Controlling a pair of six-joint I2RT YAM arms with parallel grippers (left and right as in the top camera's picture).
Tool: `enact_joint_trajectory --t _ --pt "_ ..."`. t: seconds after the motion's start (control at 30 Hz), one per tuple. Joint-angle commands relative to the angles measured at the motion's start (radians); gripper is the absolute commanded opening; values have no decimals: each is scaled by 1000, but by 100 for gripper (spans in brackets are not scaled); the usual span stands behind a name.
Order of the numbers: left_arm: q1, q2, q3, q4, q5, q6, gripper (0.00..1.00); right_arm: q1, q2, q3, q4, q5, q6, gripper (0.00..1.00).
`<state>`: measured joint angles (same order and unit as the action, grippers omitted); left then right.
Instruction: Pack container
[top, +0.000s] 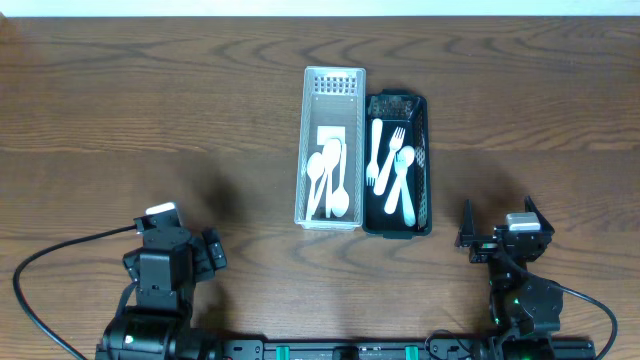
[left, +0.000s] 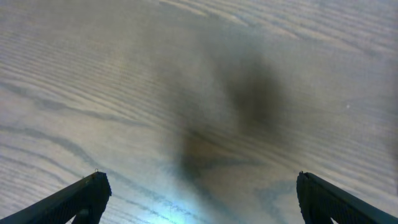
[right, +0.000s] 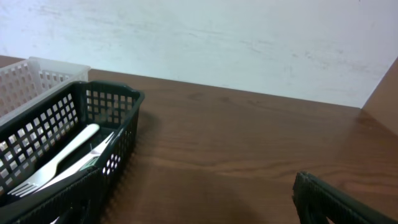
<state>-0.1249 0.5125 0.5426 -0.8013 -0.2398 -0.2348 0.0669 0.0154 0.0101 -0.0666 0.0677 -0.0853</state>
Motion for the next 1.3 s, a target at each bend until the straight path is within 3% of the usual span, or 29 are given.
enact_joint_trajectory --t 0.0,0.2,0.37,0.67,1.27 --pt "27 -62 -14 -11 7 9 98 1 -9 -5 -1 11 -13 99" --pt "93 -311 -139 51 82 10 98 1 -9 -5 0 11 -13 99" --pt "126 -438 -267 263 82 24 98 1 -9 -5 -1 11 -13 99" --pt "163 -511 -459 636 83 122 98 1 -9 -5 0 11 -13 99" --pt "164 -509 -505 662 180 96 98 1 -9 -5 0 11 -13 99"
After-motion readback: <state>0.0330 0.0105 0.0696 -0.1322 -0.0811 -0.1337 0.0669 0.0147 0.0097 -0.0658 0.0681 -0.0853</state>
